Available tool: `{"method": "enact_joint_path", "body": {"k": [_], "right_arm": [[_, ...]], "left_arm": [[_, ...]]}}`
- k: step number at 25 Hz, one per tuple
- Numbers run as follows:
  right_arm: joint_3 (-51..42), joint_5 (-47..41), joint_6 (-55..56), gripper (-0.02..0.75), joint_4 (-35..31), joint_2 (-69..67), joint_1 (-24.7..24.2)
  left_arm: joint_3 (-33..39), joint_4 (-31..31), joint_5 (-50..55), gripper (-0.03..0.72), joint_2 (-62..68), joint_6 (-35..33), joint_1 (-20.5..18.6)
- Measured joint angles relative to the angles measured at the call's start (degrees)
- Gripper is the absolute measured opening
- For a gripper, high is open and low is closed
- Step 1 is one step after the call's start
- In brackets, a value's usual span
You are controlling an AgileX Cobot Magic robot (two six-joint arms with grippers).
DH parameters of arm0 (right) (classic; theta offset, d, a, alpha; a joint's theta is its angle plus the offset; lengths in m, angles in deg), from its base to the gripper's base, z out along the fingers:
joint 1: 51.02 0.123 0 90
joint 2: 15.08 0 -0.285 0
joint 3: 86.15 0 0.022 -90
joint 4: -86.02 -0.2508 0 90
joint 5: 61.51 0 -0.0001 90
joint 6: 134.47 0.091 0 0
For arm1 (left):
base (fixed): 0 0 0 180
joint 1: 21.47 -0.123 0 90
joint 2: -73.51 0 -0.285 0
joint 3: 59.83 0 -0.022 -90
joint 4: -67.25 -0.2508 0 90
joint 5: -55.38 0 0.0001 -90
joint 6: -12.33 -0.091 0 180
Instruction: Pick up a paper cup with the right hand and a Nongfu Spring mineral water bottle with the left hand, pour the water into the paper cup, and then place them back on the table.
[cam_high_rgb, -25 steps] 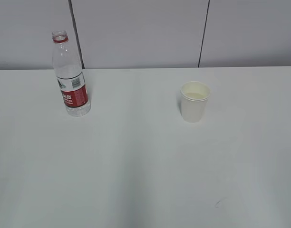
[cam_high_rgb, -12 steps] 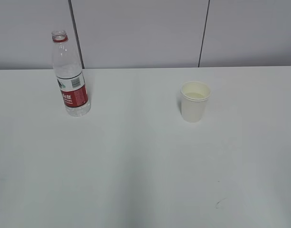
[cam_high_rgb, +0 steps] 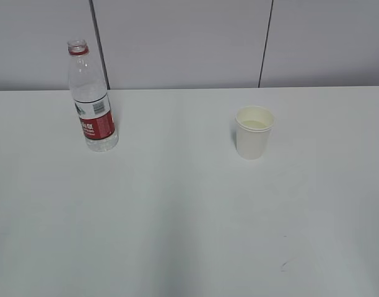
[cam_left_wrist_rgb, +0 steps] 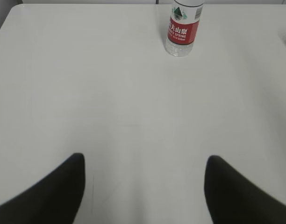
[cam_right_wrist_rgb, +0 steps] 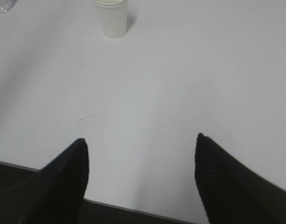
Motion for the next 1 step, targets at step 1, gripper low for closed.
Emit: {"method": "enact_joint_path", "body": {"k": [1], "right_arm": [[0.0, 0.0, 0.0, 0.527, 0.0, 0.0, 0.0]], "left_arm": [[0.0, 0.0, 0.0, 0.489, 0.0, 0.0, 0.0]]}}
